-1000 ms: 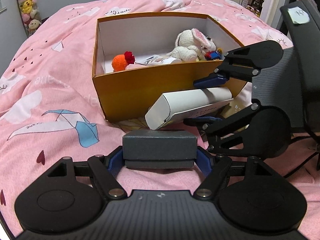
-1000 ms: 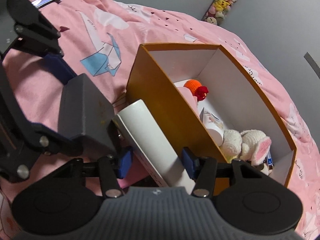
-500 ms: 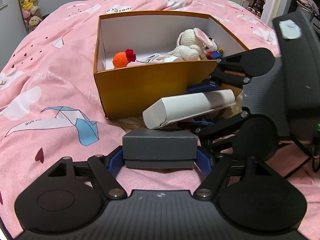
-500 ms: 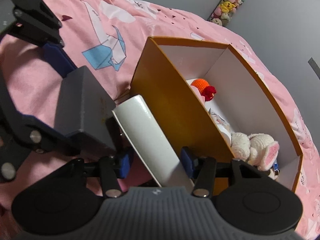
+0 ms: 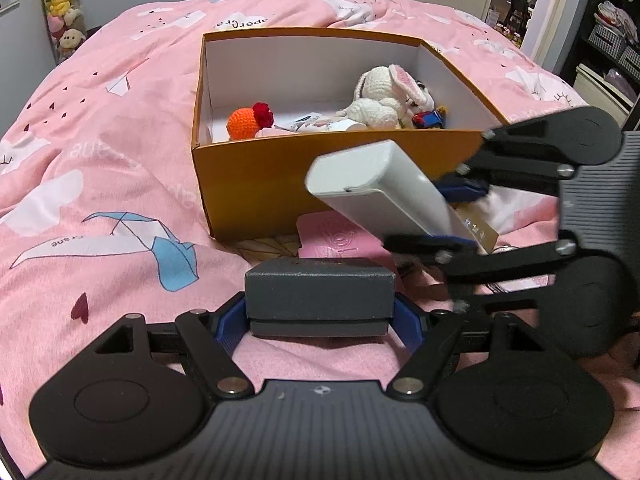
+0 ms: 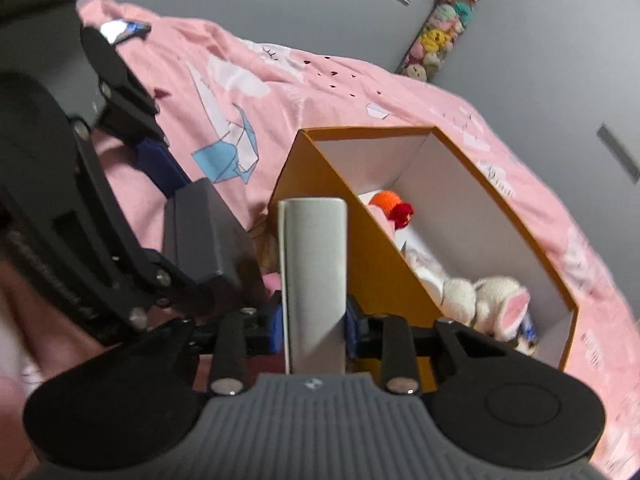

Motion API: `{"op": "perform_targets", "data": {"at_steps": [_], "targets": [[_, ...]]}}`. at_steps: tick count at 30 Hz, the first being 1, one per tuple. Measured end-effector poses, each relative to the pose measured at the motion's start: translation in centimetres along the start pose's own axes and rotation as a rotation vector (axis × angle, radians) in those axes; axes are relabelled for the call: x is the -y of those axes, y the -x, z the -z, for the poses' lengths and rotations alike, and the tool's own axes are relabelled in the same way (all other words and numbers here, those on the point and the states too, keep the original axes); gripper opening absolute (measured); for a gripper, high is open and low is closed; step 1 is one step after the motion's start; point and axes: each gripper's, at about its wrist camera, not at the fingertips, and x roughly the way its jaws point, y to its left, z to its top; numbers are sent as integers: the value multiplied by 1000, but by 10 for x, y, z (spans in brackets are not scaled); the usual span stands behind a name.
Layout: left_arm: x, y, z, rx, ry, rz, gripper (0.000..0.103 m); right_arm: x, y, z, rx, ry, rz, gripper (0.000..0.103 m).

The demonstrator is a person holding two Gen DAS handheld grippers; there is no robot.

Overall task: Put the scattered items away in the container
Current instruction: 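Lift the white box upright with the right gripper while the left holds the grey box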

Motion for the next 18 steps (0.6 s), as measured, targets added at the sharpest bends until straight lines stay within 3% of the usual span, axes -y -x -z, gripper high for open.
{"op": "perform_targets", "data": {"at_steps": [3, 9, 18], "targets": [[1, 0, 0, -1, -5, -3, 87, 11, 8, 2, -16, -92, -51, 32], [2, -1, 0, -2, -9, -8, 87, 28, -2, 15, -50, -231, -67, 32], [2, -2, 1, 0, -9, -5, 87, 34, -22, 26, -43, -336, -96, 36]]}}
